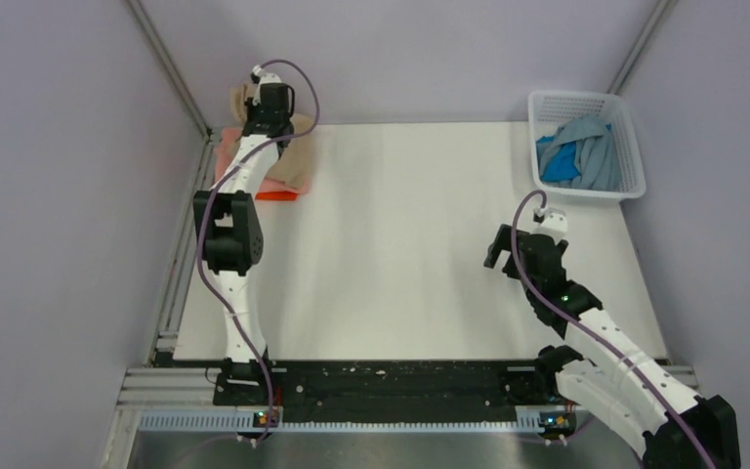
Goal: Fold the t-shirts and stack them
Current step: Put the neatly folded tshirt into the corner of the board with the left arm, then reset both arms
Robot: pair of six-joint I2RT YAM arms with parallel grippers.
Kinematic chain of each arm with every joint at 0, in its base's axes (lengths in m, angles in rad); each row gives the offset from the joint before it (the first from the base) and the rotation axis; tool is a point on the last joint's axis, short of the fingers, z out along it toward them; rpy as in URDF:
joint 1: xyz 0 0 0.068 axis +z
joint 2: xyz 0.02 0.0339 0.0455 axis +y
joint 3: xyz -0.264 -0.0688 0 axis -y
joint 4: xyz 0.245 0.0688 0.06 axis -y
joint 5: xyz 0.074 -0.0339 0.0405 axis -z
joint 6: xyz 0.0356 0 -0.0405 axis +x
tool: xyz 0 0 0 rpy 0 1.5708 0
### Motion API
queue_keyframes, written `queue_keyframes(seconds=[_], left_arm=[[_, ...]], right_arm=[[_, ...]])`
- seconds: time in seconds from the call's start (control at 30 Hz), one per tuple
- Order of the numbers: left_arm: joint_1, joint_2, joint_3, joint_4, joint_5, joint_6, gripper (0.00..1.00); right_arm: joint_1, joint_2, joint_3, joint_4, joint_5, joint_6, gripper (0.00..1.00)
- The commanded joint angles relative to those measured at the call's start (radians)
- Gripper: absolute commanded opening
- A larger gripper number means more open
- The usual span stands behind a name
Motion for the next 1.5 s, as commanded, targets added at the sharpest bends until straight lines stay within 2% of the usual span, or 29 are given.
queue_keyframes(seconds=[0.0,0.03,0.1,0.13,0.23,0.27,0.33,0.53,0.67,0.8,0.93,1.0,1.2,1.37,1.47], left_arm=[[0.053,0.014,0.054,0.013,0.028,-0.127,0.0],[0.062,0.022,0.054,0.015,0.033,-0.133,0.01],[0.072,0.037,0.055,0.023,0.024,-0.133,0.14],[0.075,0.043,0.056,0.031,0.017,-0.133,0.25],[0.083,0.062,0.058,0.051,-0.037,-0.133,0.82],[0.084,0.064,0.058,0.051,-0.05,-0.161,0.97],[0.086,0.058,0.058,0.037,-0.03,-0.205,0.99],[0.079,-0.019,0.044,-0.034,0.145,-0.325,0.99],[0.053,-0.173,-0.046,-0.031,0.248,-0.378,0.99],[0.007,-0.417,-0.3,0.102,0.416,-0.418,0.99],[-0.027,-0.676,-0.615,0.231,0.595,-0.575,0.99],[-0.058,-0.8,-0.764,0.259,0.63,-0.623,0.99],[-0.233,-1.126,-1.227,0.294,0.575,-0.644,0.99],[-0.246,-1.381,-1.465,0.209,0.541,-0.667,0.99],[-0.246,-1.501,-1.568,0.255,0.475,-0.679,0.99]], right_arm=[[0.002,0.016,0.012,0.015,0.037,-0.018,0.98],[0.001,0.021,0.014,0.016,0.039,-0.018,0.98],[0.002,0.026,0.017,0.016,0.043,-0.018,0.98],[0.001,0.029,0.019,0.015,0.045,-0.018,0.98],[0.001,0.032,0.023,0.017,0.046,-0.019,0.98],[0.002,0.032,0.024,0.018,0.051,-0.019,0.98],[0.001,0.033,0.027,0.018,0.055,-0.022,0.98],[0.001,0.033,0.038,0.026,0.039,-0.029,0.98],[0.001,0.012,0.035,0.017,0.021,-0.028,0.98],[0.001,-0.019,0.019,0.014,0.012,-0.018,0.99],[0.001,-0.041,0.006,0.01,-0.019,-0.008,0.99],[0.001,-0.047,-0.001,0.013,-0.025,-0.01,0.99],[0.001,-0.05,-0.01,0.018,-0.037,-0.008,0.99],[0.001,-0.054,-0.017,0.025,-0.016,-0.013,0.99],[0.002,-0.059,-0.025,0.027,0.013,-0.01,0.99]])
